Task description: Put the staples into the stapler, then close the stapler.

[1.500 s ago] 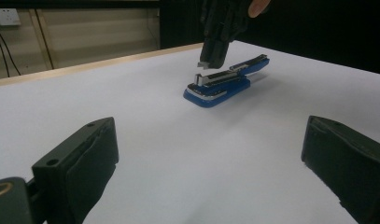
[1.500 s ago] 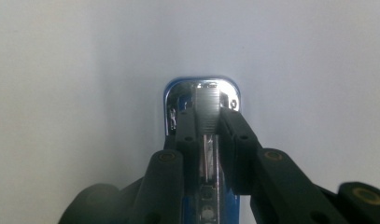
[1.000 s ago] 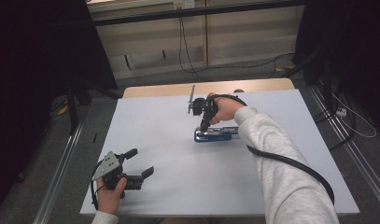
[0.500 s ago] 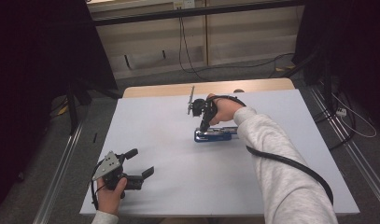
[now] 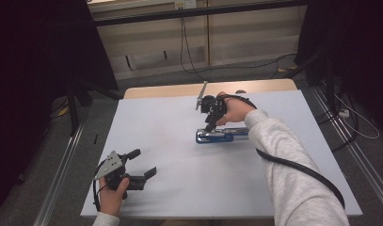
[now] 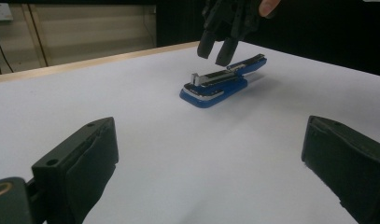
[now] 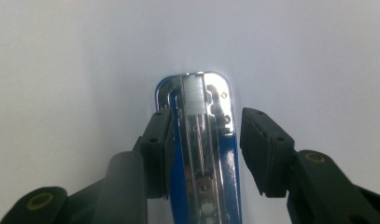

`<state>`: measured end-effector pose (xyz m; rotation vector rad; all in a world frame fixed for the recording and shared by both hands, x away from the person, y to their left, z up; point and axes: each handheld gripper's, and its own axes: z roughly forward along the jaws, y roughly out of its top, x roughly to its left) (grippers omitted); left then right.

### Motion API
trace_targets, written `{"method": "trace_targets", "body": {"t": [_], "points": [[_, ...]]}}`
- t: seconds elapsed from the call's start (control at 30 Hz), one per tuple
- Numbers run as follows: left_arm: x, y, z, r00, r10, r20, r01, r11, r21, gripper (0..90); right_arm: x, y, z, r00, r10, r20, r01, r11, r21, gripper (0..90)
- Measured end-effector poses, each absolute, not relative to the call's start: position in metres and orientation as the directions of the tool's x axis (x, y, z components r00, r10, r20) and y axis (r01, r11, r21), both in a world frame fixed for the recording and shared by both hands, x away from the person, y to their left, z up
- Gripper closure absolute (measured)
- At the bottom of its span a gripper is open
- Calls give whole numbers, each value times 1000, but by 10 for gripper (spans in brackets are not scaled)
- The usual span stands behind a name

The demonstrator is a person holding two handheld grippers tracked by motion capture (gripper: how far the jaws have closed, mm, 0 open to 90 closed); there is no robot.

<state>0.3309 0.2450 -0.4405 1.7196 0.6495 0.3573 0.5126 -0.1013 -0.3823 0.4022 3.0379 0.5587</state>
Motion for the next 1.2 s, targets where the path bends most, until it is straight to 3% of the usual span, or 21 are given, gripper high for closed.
{"method": "trace_targets", "body": {"t": [0.2, 0.4, 0.77, 1.2], "points": [[333, 238, -440, 802, 587, -110, 240, -148, 959, 38, 508, -121, -381, -945, 325, 25, 308, 867, 391, 427], [339, 232, -437, 811, 575, -108, 243, -163, 956, 37, 501, -150, -382, -913, 408, 30, 380, 818, 432, 276], [352, 212, -435, 827, 540, -158, 292, -171, 941, 35, 488, -191, -386, -859, 511, 27, 453, 736, 503, 156], [366, 190, -435, 829, 530, -180, 318, -181, 931, 33, 471, -226, -393, -813, 580, 46, 507, 668, 545, 142]]}}
